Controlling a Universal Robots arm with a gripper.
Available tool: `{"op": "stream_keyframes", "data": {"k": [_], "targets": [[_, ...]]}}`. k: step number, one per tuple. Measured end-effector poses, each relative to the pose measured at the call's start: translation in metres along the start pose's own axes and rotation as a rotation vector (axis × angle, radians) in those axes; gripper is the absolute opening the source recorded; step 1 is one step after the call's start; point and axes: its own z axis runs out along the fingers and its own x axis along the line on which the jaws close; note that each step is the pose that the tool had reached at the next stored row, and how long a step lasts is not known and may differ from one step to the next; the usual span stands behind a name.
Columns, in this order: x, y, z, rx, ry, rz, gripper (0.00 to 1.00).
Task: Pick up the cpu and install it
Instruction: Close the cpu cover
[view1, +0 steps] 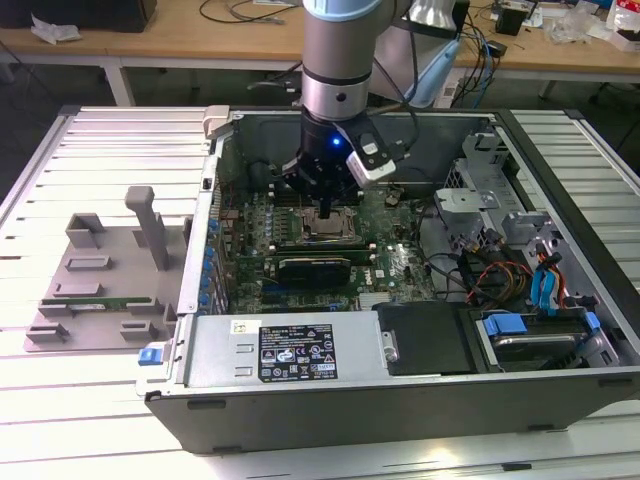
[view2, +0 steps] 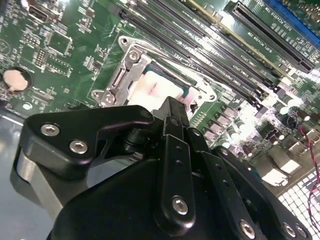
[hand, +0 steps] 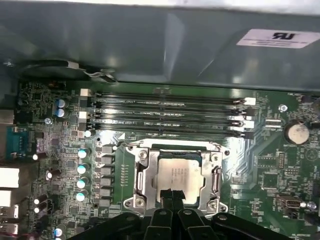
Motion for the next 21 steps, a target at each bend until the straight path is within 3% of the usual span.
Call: {"op": "stream_keyframes", "data": {"k": [3,4,6,8,12,21], "targets": [[0.0099,0.0004,0.0021,0.0001,-0.0001,0.000,0.11],[0.0113,0.0003,0.0065,0.0000,-0.0002,-0.001,0.11],[0.0116,0.0002,0.0080,0.0002,0.0000,-0.001,0.11],[0.0165,0.0006,0.0104,-0.0002,-0.0003,-0.001,0.11],[0.0181,0.0008,0.0204,-0.0004,-0.0003,-0.001,0.11],[0.0219,0.0010,0.0261,-0.0001,-0.0001,-0.001,0.11]]}}
